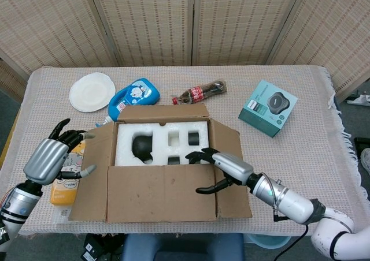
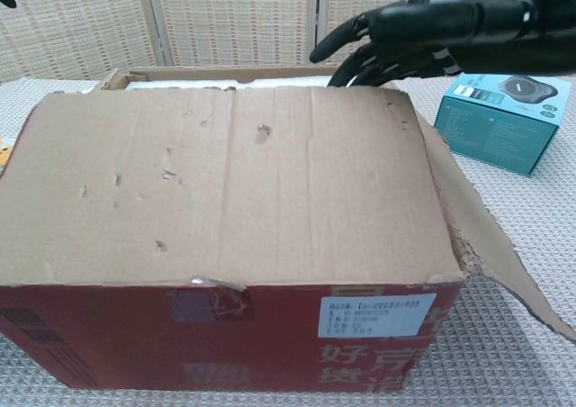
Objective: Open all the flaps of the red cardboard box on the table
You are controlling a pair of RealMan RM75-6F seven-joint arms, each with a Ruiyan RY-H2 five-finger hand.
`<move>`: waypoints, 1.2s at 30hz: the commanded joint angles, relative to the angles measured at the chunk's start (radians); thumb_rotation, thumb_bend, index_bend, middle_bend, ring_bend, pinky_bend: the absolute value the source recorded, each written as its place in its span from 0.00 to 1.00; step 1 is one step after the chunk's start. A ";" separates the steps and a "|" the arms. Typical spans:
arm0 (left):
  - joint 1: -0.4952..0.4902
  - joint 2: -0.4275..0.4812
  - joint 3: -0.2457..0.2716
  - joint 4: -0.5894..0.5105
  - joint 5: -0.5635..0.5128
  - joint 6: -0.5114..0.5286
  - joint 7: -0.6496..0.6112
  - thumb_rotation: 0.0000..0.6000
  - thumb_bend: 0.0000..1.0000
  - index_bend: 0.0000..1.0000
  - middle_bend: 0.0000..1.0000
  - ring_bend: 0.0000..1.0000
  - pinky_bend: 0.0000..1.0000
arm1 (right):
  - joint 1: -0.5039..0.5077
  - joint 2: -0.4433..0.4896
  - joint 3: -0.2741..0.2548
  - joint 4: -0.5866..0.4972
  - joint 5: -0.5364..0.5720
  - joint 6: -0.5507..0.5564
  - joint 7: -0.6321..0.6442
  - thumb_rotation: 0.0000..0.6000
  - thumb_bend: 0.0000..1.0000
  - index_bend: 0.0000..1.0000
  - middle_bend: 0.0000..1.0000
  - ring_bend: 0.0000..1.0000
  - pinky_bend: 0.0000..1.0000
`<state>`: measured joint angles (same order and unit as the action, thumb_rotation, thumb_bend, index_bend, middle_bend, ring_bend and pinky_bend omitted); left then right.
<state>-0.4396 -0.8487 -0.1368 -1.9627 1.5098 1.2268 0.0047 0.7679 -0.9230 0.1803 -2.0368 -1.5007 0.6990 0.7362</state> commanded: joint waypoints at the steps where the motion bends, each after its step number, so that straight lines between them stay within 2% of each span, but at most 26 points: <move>1: 0.000 0.003 -0.001 -0.005 0.000 0.001 0.005 0.20 0.23 0.28 0.30 0.28 0.00 | -0.033 0.058 -0.064 0.061 -0.275 0.141 0.497 0.42 0.09 0.14 0.28 0.20 0.00; 7: 0.000 0.010 -0.005 -0.020 -0.006 0.003 0.017 0.20 0.23 0.28 0.30 0.28 0.00 | 0.007 0.068 -0.205 0.220 -0.545 0.378 0.930 0.42 0.09 0.14 0.28 0.20 0.00; 11: 0.000 0.015 -0.009 -0.031 -0.010 0.005 0.027 0.20 0.23 0.28 0.30 0.28 0.00 | 0.035 0.074 -0.271 0.290 -0.644 0.510 1.080 0.43 0.09 0.14 0.28 0.21 0.00; 14: 0.001 0.020 -0.011 -0.041 -0.013 0.007 0.034 0.20 0.23 0.28 0.30 0.28 0.00 | 0.052 0.081 -0.309 0.321 -0.691 0.589 1.143 0.43 0.09 0.14 0.28 0.22 0.01; 19: 0.004 0.028 -0.013 -0.053 -0.014 0.012 0.044 0.20 0.23 0.28 0.30 0.28 0.00 | 0.071 0.094 -0.362 0.342 -0.738 0.669 1.180 0.43 0.09 0.14 0.28 0.22 0.04; 31: 0.010 0.039 -0.013 -0.073 -0.014 0.017 0.057 0.20 0.23 0.28 0.30 0.28 0.00 | 0.123 0.102 -0.459 0.308 -0.811 0.717 1.151 0.43 0.09 0.14 0.28 0.22 0.05; 36: 0.015 0.043 -0.014 -0.075 -0.016 0.024 0.056 0.20 0.23 0.28 0.30 0.28 0.00 | 0.136 0.113 -0.489 0.289 -0.809 0.731 1.130 0.43 0.09 0.14 0.28 0.22 0.05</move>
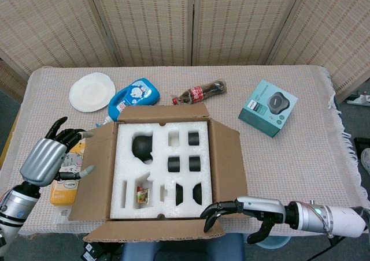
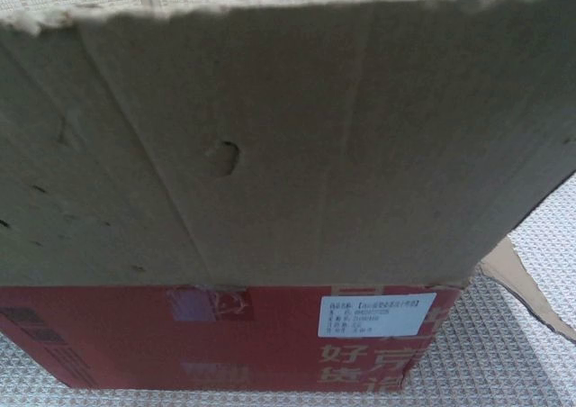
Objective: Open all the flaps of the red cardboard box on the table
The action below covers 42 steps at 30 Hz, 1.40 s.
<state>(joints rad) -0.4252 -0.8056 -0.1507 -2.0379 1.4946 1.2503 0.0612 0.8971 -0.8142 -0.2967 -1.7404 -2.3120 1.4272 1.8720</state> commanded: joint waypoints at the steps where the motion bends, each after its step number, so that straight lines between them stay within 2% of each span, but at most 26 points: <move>1: 0.001 0.000 0.000 0.001 -0.001 0.002 -0.001 0.20 0.23 0.28 0.30 0.28 0.00 | 0.010 0.004 -0.019 -0.008 0.002 0.000 -0.008 0.43 0.09 0.14 0.28 0.22 0.05; 12: 0.001 -0.005 -0.003 0.019 -0.020 -0.006 -0.012 0.20 0.23 0.28 0.30 0.28 0.00 | 0.054 -0.033 -0.096 -0.013 -0.011 -0.025 -0.001 0.44 0.09 0.13 0.26 0.22 0.05; 15: 0.004 -0.006 -0.003 0.023 -0.021 -0.003 -0.015 0.20 0.23 0.28 0.30 0.28 0.00 | 0.055 -0.029 -0.104 -0.014 0.012 -0.027 -0.028 0.44 0.09 0.11 0.25 0.22 0.05; 19: 0.007 -0.012 -0.003 0.040 -0.042 -0.007 -0.024 0.21 0.23 0.28 0.30 0.28 0.00 | 0.033 -0.007 -0.096 -0.029 0.082 -0.044 -0.135 0.44 0.09 0.11 0.23 0.21 0.05; 21: 0.009 -0.013 -0.004 0.052 -0.060 -0.011 -0.030 0.20 0.23 0.28 0.30 0.28 0.00 | 0.003 0.016 -0.076 -0.051 0.149 -0.099 -0.307 0.44 0.09 0.11 0.22 0.20 0.05; 25: 0.021 -0.020 -0.003 0.076 -0.089 -0.004 -0.029 0.20 0.23 0.28 0.30 0.28 0.00 | -0.104 0.039 -0.009 -0.127 0.340 -0.212 -0.815 0.45 0.09 0.10 0.17 0.17 0.05; 28: 0.032 -0.031 0.002 0.091 -0.110 0.002 -0.023 0.20 0.24 0.26 0.30 0.28 0.00 | -0.196 0.016 0.037 -0.163 0.484 -0.221 -1.116 0.46 0.09 0.08 0.13 0.13 0.05; 31: 0.043 -0.041 0.007 0.108 -0.137 0.005 -0.016 0.20 0.26 0.25 0.29 0.28 0.00 | -0.281 -0.017 0.071 -0.171 0.604 -0.192 -1.334 0.47 0.09 0.06 0.09 0.11 0.05; 35: 0.065 -0.065 0.009 0.143 -0.169 0.027 -0.013 0.25 0.29 0.23 0.28 0.28 0.00 | -0.383 -0.054 0.103 -0.156 0.717 -0.123 -1.528 0.50 0.10 0.04 0.07 0.09 0.05; 37: 0.077 -0.078 0.010 0.161 -0.186 0.042 -0.009 0.29 0.29 0.22 0.27 0.27 0.00 | -0.425 -0.067 0.113 -0.143 0.755 -0.088 -1.595 0.57 0.09 0.02 0.06 0.08 0.04; 39: 0.091 -0.093 0.009 0.178 -0.207 0.062 0.001 0.36 0.29 0.21 0.27 0.27 0.00 | -0.474 -0.087 0.126 -0.121 0.794 -0.043 -1.668 0.58 0.09 0.00 0.05 0.08 0.04; 42: 0.115 -0.117 0.013 0.199 -0.216 0.101 0.026 0.54 0.30 0.21 0.26 0.27 0.00 | -0.541 -0.122 0.146 -0.077 0.843 0.019 -1.754 0.63 0.09 0.00 0.03 0.07 0.04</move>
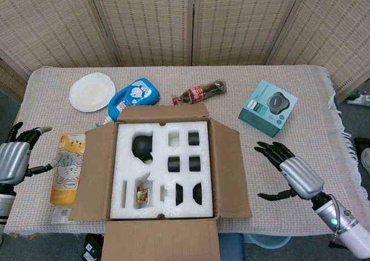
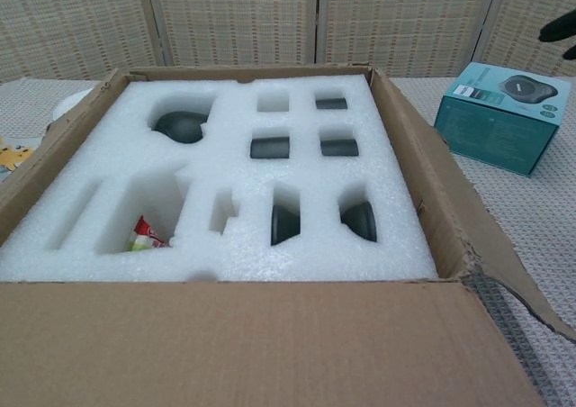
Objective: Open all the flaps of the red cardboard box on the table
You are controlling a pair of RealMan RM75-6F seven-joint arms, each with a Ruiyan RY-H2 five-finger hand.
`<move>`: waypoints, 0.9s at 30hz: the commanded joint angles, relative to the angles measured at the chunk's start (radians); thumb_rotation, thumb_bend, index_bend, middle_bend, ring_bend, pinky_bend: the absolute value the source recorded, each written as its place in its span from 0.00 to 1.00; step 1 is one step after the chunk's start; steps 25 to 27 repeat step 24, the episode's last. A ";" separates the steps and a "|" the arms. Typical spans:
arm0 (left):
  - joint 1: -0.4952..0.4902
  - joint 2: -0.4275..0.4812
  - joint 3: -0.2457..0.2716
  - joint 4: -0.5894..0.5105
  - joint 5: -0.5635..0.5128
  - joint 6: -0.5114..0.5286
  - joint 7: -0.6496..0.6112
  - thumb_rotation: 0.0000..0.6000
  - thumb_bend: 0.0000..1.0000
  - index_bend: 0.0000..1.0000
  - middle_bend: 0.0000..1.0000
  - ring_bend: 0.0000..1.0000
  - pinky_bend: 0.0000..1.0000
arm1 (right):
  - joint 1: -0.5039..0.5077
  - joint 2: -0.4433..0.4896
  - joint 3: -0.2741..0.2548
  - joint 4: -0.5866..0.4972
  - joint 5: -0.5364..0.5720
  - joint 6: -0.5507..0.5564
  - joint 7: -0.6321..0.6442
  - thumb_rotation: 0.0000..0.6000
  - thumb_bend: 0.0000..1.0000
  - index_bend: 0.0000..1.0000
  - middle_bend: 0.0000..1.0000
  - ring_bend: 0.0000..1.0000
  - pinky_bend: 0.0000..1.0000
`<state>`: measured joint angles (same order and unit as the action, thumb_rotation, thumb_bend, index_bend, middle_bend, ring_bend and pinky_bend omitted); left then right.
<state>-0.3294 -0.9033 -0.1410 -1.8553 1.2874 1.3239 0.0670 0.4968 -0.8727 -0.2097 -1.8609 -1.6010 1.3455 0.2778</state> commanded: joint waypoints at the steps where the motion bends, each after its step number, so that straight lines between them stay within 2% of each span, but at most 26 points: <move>1: 0.026 -0.028 0.006 0.022 -0.007 0.040 0.028 0.60 0.30 0.21 0.26 0.27 0.00 | -0.158 -0.074 0.065 0.057 0.146 0.117 -0.177 0.64 0.09 0.00 0.03 0.07 0.04; 5: 0.062 -0.059 0.019 0.042 -0.005 0.088 0.049 0.67 0.30 0.20 0.26 0.27 0.00 | -0.222 -0.104 0.085 0.112 0.184 0.157 -0.189 0.73 0.10 0.00 0.02 0.07 0.03; 7: 0.079 -0.070 0.026 0.051 -0.005 0.104 0.052 0.70 0.30 0.20 0.26 0.27 0.00 | -0.246 -0.111 0.091 0.140 0.191 0.166 -0.178 0.81 0.10 0.00 0.02 0.07 0.02; 9: 0.095 -0.077 0.033 0.057 -0.004 0.118 0.051 0.70 0.30 0.20 0.26 0.27 0.00 | -0.265 -0.121 0.098 0.165 0.192 0.177 -0.175 0.84 0.10 0.00 0.02 0.07 0.02; 15: 0.155 -0.103 0.064 0.064 0.019 0.175 0.048 0.71 0.31 0.20 0.26 0.27 0.00 | -0.321 -0.162 0.119 0.227 0.201 0.198 -0.167 0.88 0.09 0.00 0.02 0.06 0.01; 20: 0.203 -0.161 0.093 0.103 0.079 0.240 0.055 0.75 0.30 0.21 0.26 0.27 0.00 | -0.358 -0.198 0.139 0.283 0.219 0.198 -0.153 0.88 0.09 0.00 0.02 0.06 0.00; 27: 0.225 -0.184 0.103 0.119 0.110 0.272 0.069 0.76 0.31 0.21 0.26 0.27 0.00 | -0.379 -0.218 0.151 0.315 0.212 0.200 -0.126 0.88 0.10 0.00 0.02 0.06 0.00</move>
